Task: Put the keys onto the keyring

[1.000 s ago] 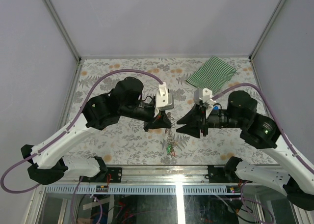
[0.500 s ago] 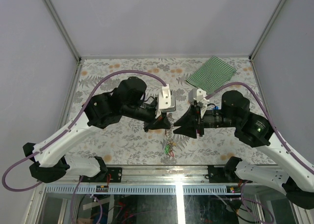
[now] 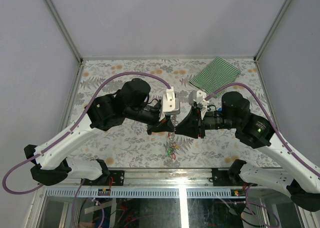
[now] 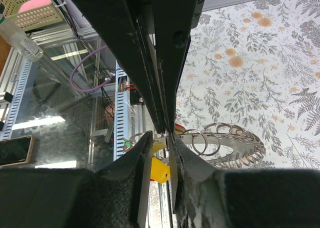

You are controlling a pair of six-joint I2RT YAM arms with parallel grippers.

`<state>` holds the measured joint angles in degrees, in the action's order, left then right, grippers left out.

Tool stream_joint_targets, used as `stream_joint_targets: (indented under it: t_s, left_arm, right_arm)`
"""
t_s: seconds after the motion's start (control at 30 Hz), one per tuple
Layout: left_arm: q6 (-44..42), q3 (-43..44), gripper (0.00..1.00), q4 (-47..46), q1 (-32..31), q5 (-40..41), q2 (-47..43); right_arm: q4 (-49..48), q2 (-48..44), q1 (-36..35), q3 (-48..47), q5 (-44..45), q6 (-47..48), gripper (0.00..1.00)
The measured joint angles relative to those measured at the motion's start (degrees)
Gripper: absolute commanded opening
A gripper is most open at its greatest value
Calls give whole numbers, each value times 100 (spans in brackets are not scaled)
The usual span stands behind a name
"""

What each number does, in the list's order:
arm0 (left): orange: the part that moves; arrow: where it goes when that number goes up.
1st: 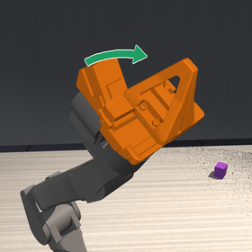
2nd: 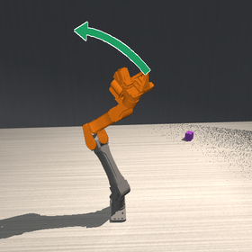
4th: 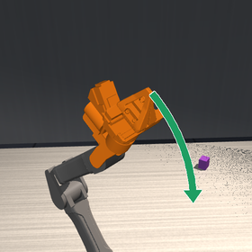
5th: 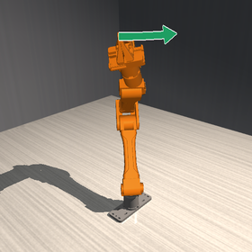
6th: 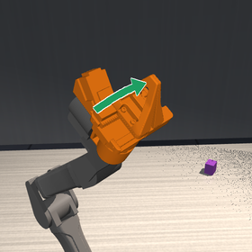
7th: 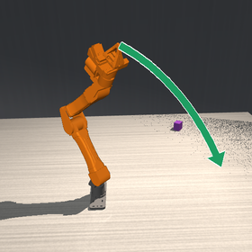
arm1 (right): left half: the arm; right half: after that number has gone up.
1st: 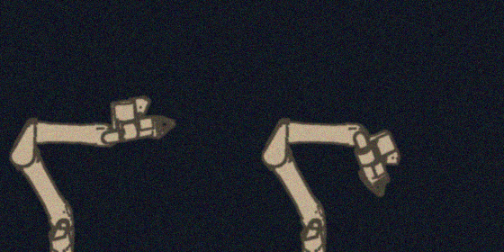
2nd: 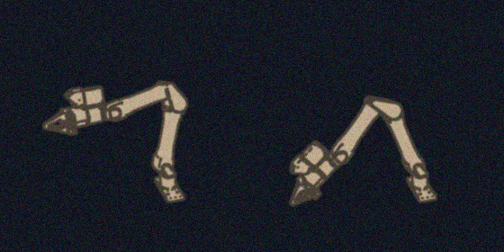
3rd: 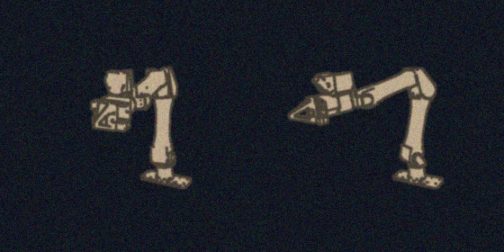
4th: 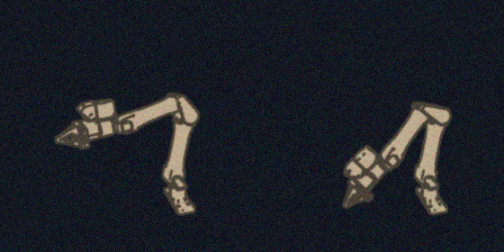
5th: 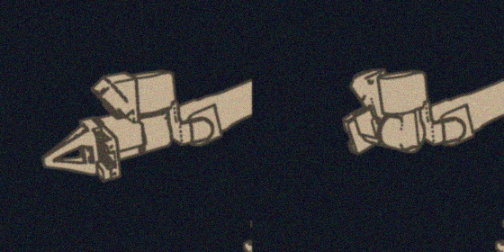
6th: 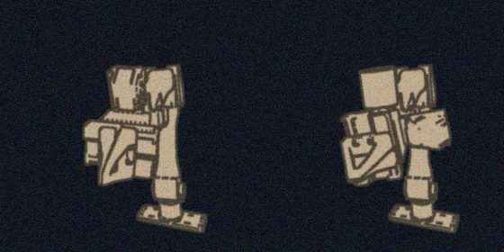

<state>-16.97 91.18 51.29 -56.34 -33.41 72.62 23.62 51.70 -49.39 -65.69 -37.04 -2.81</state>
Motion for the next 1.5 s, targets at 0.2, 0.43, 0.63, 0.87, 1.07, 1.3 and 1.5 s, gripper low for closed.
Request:
stream_joint_targets:
  t_s: [0.2,0.43,0.63,0.87,1.07,1.3,1.5]
  left_arm:
    - [-44,0,0,37,-26,-20,0]
    - [-74,0,0,63,-28,-44,0]
    - [-90,0,2,66,-28,-48,-2]
    - [57,-249,18,-372,-28,-122,-310]
    - [522,-986,23,-1469,-31,-164,-1088]
    - [1121,-1840,25,-2876,-31,-177,-1707]
    - [1499,-2308,30,-3877,-31,-179,-1965]
  right_arm:
    - [13,13,0,0,7,76,11]
    - [26,26,0,0,0,160,0]
    - [31,24,0,2,-17,243,0]
    - [-328,-297,0,278,-74,188,0]
    - [-686,-704,0,450,-164,190,0]
    - [-1316,-1137,-2,614,-326,195,0]
    - [-1871,-1283,0,682,-579,151,0]
